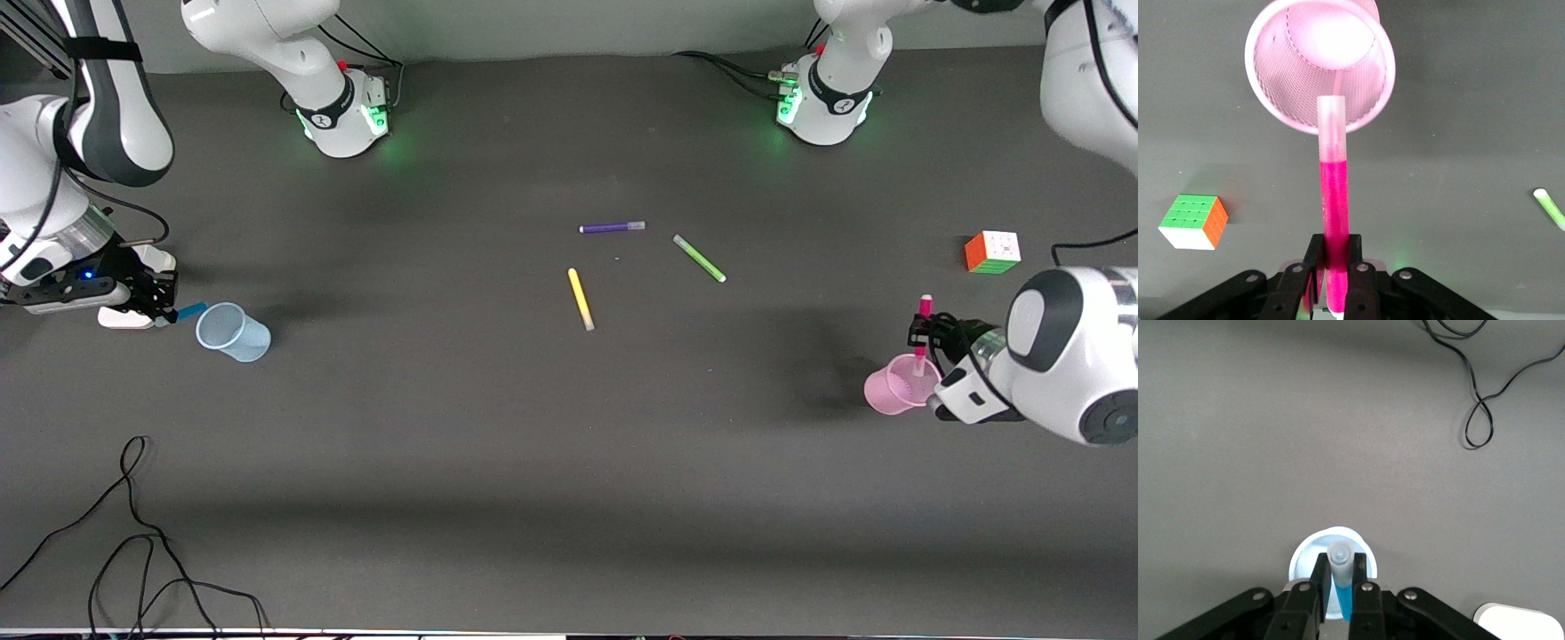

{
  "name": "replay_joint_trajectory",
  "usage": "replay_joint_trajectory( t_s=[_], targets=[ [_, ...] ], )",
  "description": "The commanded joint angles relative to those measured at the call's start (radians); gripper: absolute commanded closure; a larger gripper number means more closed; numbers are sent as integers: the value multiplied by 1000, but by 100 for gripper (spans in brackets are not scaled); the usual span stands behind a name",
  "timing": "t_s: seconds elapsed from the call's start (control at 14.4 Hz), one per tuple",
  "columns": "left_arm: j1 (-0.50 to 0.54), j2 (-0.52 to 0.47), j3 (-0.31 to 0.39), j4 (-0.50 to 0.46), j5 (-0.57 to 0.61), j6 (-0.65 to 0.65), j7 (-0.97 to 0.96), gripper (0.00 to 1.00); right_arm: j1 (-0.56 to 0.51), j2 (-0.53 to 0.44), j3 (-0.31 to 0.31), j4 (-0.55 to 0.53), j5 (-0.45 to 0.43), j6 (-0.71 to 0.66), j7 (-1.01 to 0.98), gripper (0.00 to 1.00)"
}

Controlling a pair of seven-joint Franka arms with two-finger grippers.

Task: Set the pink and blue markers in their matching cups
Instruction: 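Drop the blue marker into the blue cup while the left gripper drops pink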

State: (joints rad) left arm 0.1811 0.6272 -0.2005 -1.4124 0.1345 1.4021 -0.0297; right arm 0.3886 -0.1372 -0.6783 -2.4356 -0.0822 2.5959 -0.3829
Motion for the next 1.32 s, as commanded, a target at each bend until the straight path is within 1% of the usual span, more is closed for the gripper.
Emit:
replay_joint_trajectory(
  t_s=[0.0, 0.14, 0.21, 0.42, 0.48, 0.62, 0.69, 0.83, 0.9, 0.97, 1.11, 1.18, 1.25],
  targets=[
    [-14, 84, 1, 110, 28, -55, 19, 100, 13, 40, -7, 3, -8, 46, -13, 100],
    [-12, 103, 3, 118, 28, -46, 19, 100, 15, 70, -6, -9, 14, 90, -13, 100],
    [-14, 111, 3, 118, 30, -35, 17, 100, 15, 83, -6, -10, 39, 93, -13, 100],
    [-14, 143, 3, 138, 31, -23, 19, 100, 16, 106, -1, -10, 65, 93, -11, 100],
    [-14, 144, 3, 136, 36, -12, 19, 93, 19, 113, 3, -8, 94, 92, -11, 100],
    [-9, 143, 3, 136, 37, -11, 28, 13, 29, 122, 5, -10, 119, 93, -11, 100],
    [-8, 137, 1, 136, 36, -15, 36, 0, 29, 132, 5, -10, 122, 93, -11, 100],
    [-8, 109, 0, 136, 39, -31, 36, 0, 29, 142, 5, -10, 143, 93, -11, 100],
    [-2, 77, -2, 135, 37, -29, 36, 0, 30, 149, 5, -8, 145, 92, -11, 48],
    [0, 36, -2, 127, 34, -29, 36, 0, 30, 152, 5, -6, 144, 83, -11, 2],
    [1, -50, -7, 104, 27, -26, 47, 0, 30, 146, 23, 6, 144, 55, -11, 0],
    [3, -96, -7, 84, 25, -17, 68, 0, 29, 137, 42, 29, 144, 2, -5, 0],
    [3, -147, -7, 60, 24, -15, 94, 0, 29, 130, 45, 68, 144, -64, 2, 0]
  ],
)
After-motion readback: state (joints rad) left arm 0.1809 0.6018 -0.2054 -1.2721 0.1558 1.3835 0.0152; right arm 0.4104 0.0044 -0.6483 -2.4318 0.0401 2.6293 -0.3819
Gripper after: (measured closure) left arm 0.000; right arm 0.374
